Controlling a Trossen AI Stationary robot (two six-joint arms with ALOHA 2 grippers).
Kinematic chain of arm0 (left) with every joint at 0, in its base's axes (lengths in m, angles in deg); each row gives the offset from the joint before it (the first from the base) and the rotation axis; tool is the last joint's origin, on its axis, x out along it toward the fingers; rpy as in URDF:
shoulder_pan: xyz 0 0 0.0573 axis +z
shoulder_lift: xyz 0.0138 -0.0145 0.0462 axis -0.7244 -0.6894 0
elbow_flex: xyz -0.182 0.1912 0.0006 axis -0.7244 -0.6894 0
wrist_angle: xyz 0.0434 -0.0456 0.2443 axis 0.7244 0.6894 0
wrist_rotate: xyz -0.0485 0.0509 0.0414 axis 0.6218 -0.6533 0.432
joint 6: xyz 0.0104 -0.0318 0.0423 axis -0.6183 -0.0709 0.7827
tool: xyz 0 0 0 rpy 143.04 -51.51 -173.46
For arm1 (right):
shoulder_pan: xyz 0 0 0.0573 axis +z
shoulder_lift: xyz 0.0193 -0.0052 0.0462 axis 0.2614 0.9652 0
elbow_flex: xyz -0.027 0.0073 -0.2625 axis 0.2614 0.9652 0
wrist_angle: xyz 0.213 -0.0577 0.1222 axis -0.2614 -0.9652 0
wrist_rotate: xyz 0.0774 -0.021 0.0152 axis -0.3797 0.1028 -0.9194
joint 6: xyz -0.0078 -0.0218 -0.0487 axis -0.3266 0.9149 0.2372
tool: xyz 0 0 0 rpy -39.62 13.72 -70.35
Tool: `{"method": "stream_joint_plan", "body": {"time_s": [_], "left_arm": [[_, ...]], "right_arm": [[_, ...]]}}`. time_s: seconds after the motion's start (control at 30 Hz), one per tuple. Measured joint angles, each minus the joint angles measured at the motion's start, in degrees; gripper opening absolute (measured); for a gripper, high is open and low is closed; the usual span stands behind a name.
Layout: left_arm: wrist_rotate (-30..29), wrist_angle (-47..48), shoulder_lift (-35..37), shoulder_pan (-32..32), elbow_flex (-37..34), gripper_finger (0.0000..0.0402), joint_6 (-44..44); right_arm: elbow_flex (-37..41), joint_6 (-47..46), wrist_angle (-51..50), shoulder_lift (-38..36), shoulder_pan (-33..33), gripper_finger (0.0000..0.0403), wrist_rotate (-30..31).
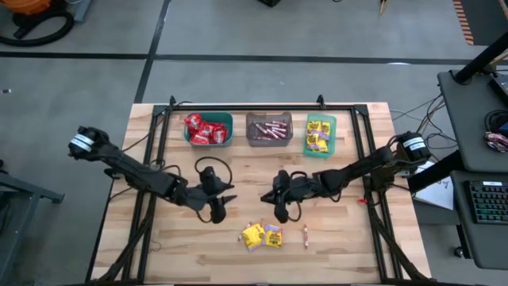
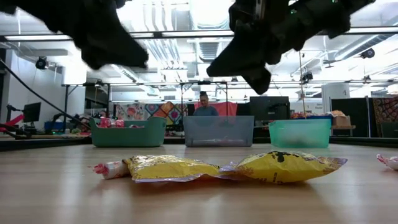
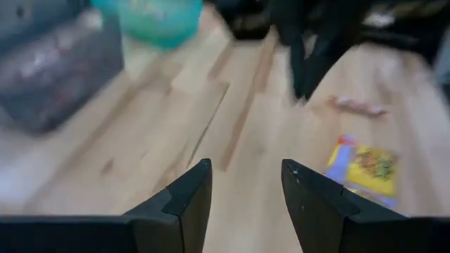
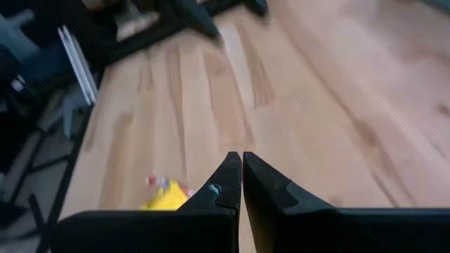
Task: Sort candy
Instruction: Put the white candy into the black bin
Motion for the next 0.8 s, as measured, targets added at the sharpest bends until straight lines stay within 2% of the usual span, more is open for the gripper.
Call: {"method": "stream_joint_plan", "body": {"time_s": [0.17, 0.27, 0.37, 0.47, 0.6, 0.73, 0.8], "left_arm": [[-3.9, 1.2, 7.4, -1.4, -0.7, 0.0153, 10.0], [-4.1, 2.9, 12.3, -1.0, -2.0, 0.0153, 14.7], [-2.9, 7.1, 17.5, -0.9, -3.6, 0.0153, 16.5], [-1.5, 7.3, 22.8, -1.3, -6.7, 0.0153, 18.2], [0.9, 2.7, 28.7, -1.5, -12.9, 0.0153, 18.5], [4.0, -7.4, 32.5, -1.5, -19.8, 0.0153, 18.9], [4.6, -9.5, 34.3, -1.5, -21.6, 0.0153, 20.2]], "right_arm": [[-4.2, -1.2, -11.7, 0.0, 1.6, 0.0009, 0.0], [-7.9, -6.4, -19.8, 0.0, 2.3, 0.0009, 0.0], [-12.6, -13.9, -33.4, 0.0, 3.9, 0.0009, 0.0], [-17.8, -21.3, -47.6, 0.2, 6.9, 0.0009, -0.5], [-23.9, -31.9, -61.0, 0.2, 11.8, 0.0009, -0.6], [-27.6, -40.9, -66.3, 0.2, 16.0, 0.0009, -2.3], [-28.0, -45.2, -66.6, 0.2, 17.5, 0.0009, -4.4]]}}
